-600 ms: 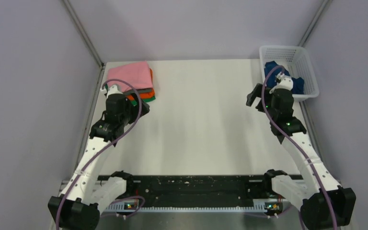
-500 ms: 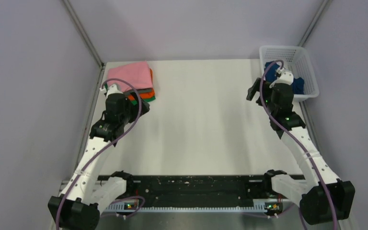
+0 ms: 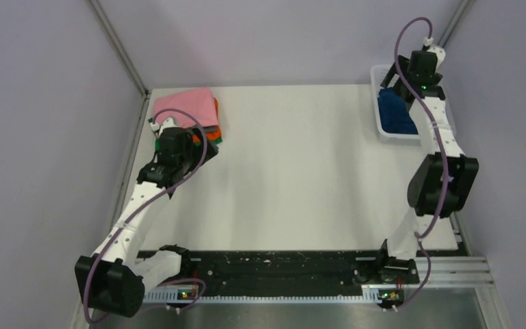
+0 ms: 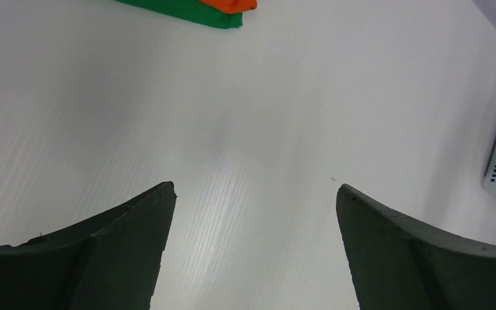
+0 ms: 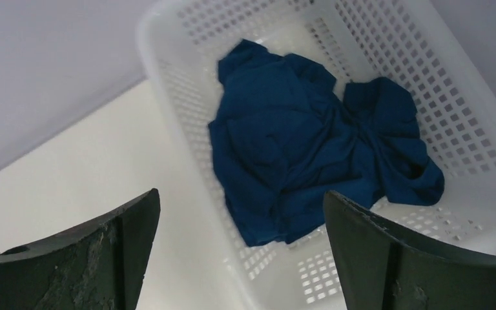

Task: Fold and stack the t-shirts
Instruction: Grab crumpled tshirt from bin with the right arm

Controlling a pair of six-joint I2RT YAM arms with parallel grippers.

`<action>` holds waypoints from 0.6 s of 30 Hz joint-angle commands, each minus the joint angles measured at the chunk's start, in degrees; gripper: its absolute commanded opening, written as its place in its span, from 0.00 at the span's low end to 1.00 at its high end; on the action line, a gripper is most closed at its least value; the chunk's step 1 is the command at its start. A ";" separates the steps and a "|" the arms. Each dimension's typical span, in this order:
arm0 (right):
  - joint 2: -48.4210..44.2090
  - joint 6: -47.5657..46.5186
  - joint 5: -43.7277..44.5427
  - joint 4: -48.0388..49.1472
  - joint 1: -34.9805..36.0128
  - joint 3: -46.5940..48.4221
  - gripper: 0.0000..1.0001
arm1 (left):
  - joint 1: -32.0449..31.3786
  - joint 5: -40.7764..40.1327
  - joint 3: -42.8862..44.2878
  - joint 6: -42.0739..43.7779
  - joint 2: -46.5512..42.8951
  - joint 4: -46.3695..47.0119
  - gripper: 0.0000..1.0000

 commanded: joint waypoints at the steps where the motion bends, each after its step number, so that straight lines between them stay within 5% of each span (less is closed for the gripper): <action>1: 14.11 0.06 -1.27 -11.12 -3.26 15.54 0.94 | -0.17 0.94 3.63 -1.50 3.00 3.11 0.99; 7: 32.66 0.32 0.33 -17.39 -4.94 33.90 0.91 | -0.85 0.42 5.40 -2.70 5.97 0.98 0.99; 14: 41.86 0.74 -3.66 -15.50 -5.29 35.47 0.80 | -1.61 0.01 5.00 -4.18 6.83 -0.29 0.99; 16: 42.66 0.65 -4.48 -15.39 -5.36 35.68 0.68 | -1.72 0.00 5.05 -4.24 6.93 -0.77 0.99; 18: 42.34 0.98 -5.86 -15.09 -5.34 35.77 0.35 | -1.89 0.00 4.95 -4.21 6.83 -0.94 0.99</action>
